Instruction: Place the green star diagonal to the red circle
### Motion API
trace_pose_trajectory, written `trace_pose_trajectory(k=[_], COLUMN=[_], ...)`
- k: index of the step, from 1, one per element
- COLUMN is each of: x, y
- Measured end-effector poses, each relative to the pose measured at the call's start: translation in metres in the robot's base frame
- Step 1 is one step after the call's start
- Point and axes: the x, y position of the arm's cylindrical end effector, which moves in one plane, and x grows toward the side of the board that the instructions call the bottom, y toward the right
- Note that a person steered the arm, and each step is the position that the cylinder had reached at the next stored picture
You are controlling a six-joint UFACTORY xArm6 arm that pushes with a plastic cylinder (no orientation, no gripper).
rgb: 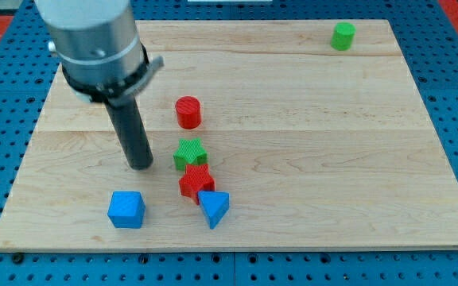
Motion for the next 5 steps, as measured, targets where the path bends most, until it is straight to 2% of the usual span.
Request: trace_pose_trajectory(k=[1,5], x=[0.022,0.023], y=[0.046,0.066])
